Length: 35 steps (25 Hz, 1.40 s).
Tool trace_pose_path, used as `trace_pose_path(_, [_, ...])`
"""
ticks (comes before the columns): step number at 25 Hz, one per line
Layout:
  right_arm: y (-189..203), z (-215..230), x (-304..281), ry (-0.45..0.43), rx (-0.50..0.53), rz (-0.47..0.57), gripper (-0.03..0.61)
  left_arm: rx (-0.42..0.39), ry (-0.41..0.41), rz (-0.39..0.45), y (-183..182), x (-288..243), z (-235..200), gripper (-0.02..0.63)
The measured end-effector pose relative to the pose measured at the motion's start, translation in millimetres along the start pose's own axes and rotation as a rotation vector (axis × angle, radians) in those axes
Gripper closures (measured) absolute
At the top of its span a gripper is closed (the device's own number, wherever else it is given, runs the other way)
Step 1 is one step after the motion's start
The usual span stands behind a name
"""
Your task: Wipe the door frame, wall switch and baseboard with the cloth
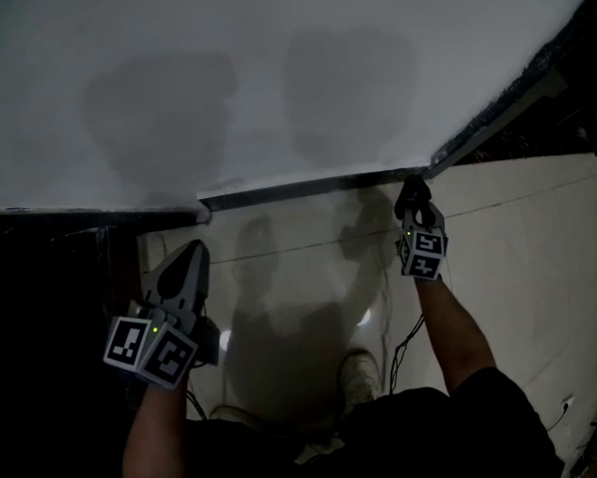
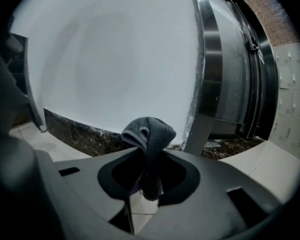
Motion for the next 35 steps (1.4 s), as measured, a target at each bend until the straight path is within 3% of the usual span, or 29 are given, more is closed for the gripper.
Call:
trace_pose_path(5, [-11, -36, 12, -0.126, 0.098, 0.019, 0.494, 0.002, -0.01, 0.045, -17, 20, -5, 0.621])
trace_pose_path(12, [-53, -99, 16, -0.281, 0.127, 0.075, 0.494, 0.019, -0.061, 0.093, -38, 40, -21, 0.621])
trace_pose_path(20, [-118, -180, 14, -0.483, 0.237, 0.181, 0.494, -0.062, 0.006, 0.124, -56, 48, -18, 0.621])
trace_pose_path(24, [-117, -201, 16, -0.526, 0.253, 0.127, 0.494, -0.012, -0.007, 0.146, -55, 52, -14, 0.621])
trace_pose_path(29, [-124, -234, 24, -0.558, 0.198, 0.142, 0.494, 0.008, -0.008, 0.155, -61, 53, -18, 0.621])
trace_pose_path(32, [-123, -248, 39, -0.59, 0.187, 0.147, 0.494, -0.016, 0.01, 0.149, -61, 57, -23, 0.621])
trace_pose_path(35, [-130, -255, 54, -0.646, 0.244, 0.163, 0.494, -0.049, 0.007, 0.155, -65, 66, -28, 0.621])
Point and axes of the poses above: the fingertips, and each gripper's own axes: x backward along the fingers, z to its right, y out of its underside, the point moved 8 cm from there along x, backward along the fingers, and after that the axes turned 10 degrees about z, right-handed, at the moved point
